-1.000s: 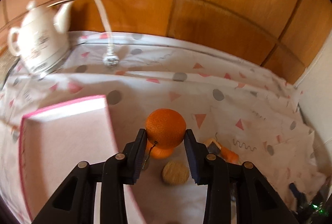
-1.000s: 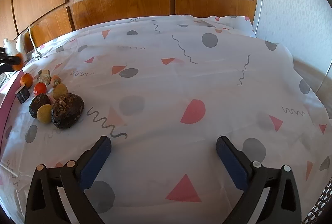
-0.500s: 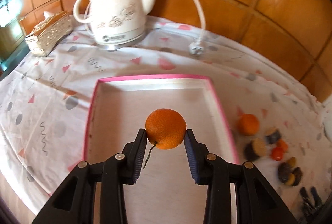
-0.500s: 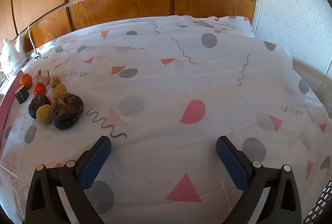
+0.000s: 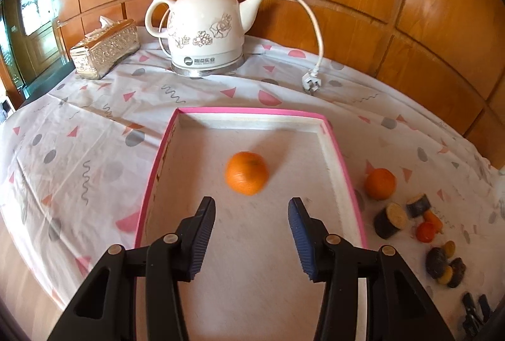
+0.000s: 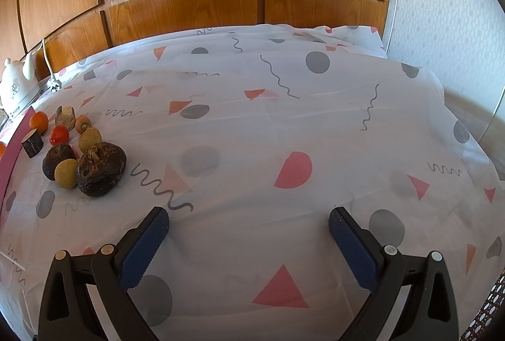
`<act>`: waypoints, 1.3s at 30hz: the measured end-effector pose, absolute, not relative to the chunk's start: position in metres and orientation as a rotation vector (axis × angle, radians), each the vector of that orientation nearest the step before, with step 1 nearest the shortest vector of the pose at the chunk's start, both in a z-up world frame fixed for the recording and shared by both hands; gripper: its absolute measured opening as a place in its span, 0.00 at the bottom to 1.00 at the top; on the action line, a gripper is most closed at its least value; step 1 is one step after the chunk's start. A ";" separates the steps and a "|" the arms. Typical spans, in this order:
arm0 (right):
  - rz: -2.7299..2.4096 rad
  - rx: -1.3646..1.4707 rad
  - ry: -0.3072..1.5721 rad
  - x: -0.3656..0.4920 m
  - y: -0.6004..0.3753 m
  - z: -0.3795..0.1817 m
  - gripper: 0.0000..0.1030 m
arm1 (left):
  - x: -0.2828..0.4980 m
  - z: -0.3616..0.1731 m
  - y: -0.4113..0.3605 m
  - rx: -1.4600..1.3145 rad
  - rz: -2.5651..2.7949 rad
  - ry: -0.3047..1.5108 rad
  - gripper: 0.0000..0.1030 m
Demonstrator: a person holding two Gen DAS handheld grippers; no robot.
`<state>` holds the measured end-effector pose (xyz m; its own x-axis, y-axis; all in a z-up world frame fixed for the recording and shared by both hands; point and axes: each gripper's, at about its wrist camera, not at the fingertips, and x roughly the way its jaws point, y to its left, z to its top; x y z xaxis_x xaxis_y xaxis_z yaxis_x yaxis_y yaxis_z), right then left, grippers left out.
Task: Organize fruits
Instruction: 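Carry the orange over the pink tray and open the left gripper, then withdraw the open left gripper from the tray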
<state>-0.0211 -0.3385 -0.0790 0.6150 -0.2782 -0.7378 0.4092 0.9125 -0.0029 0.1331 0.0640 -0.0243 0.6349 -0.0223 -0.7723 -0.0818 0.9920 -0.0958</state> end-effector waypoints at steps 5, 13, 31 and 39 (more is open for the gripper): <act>-0.397 0.175 0.817 -0.022 -0.339 -0.079 1.00 | 0.108 -0.015 0.050 -0.117 0.008 0.857 0.48; -0.396 0.173 0.833 -0.020 -0.339 -0.079 1.00 | 0.067 -0.006 0.033 -0.098 -0.025 0.823 0.58; -0.399 0.182 0.868 -0.019 -0.339 -0.078 0.99 | 0.015 -0.025 0.051 -0.147 0.057 0.821 0.71; -0.332 0.196 0.904 -0.016 -0.329 -0.064 0.71 | 0.014 -0.028 0.056 -0.168 0.068 0.826 0.76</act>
<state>-0.0160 -0.3292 -0.0641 0.5729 -0.1990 -0.7951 0.3626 0.9315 0.0281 0.0136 0.0557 -0.0282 0.6769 -0.0048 -0.7361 -0.1258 0.9845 -0.1222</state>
